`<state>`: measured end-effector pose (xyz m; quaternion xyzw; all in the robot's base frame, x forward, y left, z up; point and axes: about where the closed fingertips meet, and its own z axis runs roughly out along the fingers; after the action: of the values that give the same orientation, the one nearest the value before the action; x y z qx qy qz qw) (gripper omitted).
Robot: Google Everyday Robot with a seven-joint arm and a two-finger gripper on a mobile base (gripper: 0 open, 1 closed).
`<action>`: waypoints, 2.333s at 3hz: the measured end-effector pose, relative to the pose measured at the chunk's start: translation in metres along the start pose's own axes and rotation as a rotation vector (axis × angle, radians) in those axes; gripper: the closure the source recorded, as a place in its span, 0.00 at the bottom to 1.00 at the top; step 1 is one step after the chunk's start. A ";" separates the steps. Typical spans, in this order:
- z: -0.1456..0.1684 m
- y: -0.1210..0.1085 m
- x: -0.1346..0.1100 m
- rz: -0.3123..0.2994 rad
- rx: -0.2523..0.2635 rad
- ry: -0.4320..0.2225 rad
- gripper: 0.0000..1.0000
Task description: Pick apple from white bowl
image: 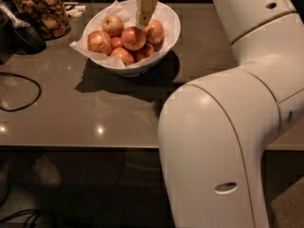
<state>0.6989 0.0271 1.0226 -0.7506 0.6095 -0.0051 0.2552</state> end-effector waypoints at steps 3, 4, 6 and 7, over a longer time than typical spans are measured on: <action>0.034 -0.002 0.007 -0.001 -0.050 0.032 0.24; 0.043 -0.002 0.010 -0.001 -0.063 0.041 0.25; 0.054 -0.001 0.011 -0.004 -0.085 0.050 0.26; 0.058 0.001 0.011 -0.005 -0.097 0.049 0.27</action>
Offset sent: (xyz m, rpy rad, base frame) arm -0.0003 -0.0108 -0.0256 -0.1059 0.1306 0.0233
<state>0.7188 0.0388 0.9686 -0.7632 0.6133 0.0052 0.2034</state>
